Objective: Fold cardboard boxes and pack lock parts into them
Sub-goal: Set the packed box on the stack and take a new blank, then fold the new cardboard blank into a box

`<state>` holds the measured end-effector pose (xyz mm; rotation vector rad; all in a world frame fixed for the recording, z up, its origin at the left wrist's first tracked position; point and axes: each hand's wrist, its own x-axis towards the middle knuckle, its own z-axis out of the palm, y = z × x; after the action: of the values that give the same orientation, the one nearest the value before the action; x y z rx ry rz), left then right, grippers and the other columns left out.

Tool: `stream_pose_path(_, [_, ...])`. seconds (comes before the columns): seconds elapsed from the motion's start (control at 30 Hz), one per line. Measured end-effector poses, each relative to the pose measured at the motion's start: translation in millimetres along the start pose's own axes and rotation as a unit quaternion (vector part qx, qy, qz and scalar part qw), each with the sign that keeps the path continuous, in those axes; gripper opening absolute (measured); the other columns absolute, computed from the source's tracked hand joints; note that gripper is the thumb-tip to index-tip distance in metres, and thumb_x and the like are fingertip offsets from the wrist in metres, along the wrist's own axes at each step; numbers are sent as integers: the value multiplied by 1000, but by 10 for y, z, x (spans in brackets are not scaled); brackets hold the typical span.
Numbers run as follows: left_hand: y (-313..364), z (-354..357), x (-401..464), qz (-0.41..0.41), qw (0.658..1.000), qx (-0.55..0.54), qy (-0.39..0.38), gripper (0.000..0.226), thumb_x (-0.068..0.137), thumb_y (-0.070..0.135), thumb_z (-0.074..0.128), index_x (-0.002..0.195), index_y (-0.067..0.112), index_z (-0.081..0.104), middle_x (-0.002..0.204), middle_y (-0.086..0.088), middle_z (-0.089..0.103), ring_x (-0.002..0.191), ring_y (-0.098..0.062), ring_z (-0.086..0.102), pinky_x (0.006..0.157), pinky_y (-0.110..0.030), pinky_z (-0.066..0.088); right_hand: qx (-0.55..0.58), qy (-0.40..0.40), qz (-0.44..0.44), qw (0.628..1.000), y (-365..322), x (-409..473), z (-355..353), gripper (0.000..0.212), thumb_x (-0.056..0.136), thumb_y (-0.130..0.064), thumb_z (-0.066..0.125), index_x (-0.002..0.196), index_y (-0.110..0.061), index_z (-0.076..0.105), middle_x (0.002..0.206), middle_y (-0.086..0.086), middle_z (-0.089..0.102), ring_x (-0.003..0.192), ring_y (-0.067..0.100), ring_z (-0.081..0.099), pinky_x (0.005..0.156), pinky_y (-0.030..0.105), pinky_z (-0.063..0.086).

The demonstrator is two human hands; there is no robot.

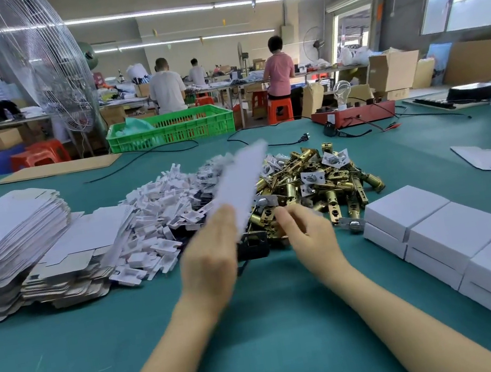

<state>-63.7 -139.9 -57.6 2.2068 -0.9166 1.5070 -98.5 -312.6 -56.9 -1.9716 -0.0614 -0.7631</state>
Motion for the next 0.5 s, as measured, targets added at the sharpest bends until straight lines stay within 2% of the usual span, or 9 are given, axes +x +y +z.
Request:
stream_pose_path(0.07, [243, 102, -67, 70, 997, -27, -27, 31, 87, -4, 48, 110, -13, 67, 104, -26, 71, 88, -34, 73, 74, -40, 61, 146, -41, 102, 983, -87, -19, 99, 28, 94, -48, 51, 91, -25, 65, 86, -8, 71, 83, 2, 64, 75, 15, 49])
stream_pose_path(0.13, [302, 139, -91, 105, 991, -55, -65, 30, 83, -1, 62, 111, -11, 68, 113, -26, 68, 102, -35, 70, 88, -43, 57, 262, -43, 181, 947, -118, -20, 170, 18, 99, -28, 50, 100, -21, 65, 100, 1, 72, 98, 16, 67, 87, 31, 53])
stream_pose_path(0.2, [267, 135, -137, 86, 981, -94, -144, 44, 79, 14, 77, 117, -7, 67, 124, -26, 63, 113, -39, 64, 96, -52, 51, 334, -20, 216, 917, -103, -19, 166, 21, 100, -10, 45, 110, -14, 63, 105, 5, 73, 101, 23, 68, 87, 36, 55])
stream_pose_path(0.27, [245, 117, -198, 25, 974, -130, -183, 43, 81, 24, 75, 114, -3, 70, 126, -27, 62, 117, -43, 60, 97, -58, 47, 350, -3, 214, 912, -33, -5, 109, 28, 98, -1, 44, 120, -10, 57, 113, 7, 70, 105, 25, 66, 89, 40, 54])
stream_pose_path(0.3, [237, 116, -206, -18, 973, -150, -176, 36, 82, 18, 72, 111, -4, 70, 123, -28, 63, 113, -45, 62, 96, -55, 47, 349, 6, 211, 913, -1, 18, 66, 29, 97, 1, 45, 122, -10, 55, 118, 9, 67, 108, 27, 64, 92, 43, 53])
stream_pose_path(0.37, [236, 137, -180, -130, 962, -196, -139, 32, 86, 3, 65, 117, -6, 65, 120, -23, 62, 110, -41, 62, 98, -40, 46, 338, 22, 208, 917, 42, 78, -11, 28, 96, 1, 46, 120, -12, 55, 121, 9, 64, 110, 28, 62, 93, 46, 51])
stream_pose_path(0.43, [241, 123, -120, -251, 924, -256, -133, 40, 94, 3, 60, 133, 1, 53, 125, -9, 58, 116, -26, 56, 103, -30, 40, 331, 13, 196, 923, 30, 112, -44, 26, 96, -1, 48, 114, -18, 58, 118, 6, 66, 106, 22, 63, 88, 40, 53])
stream_pose_path(0.5, [240, 100, -89, -356, 860, -333, -153, 42, 96, 13, 59, 137, 16, 48, 119, 8, 59, 109, -9, 57, 95, -20, 44, 324, -14, 179, 929, -2, 99, -35, 26, 96, -2, 50, 114, -19, 58, 115, 2, 67, 101, 14, 65, 80, 29, 54])
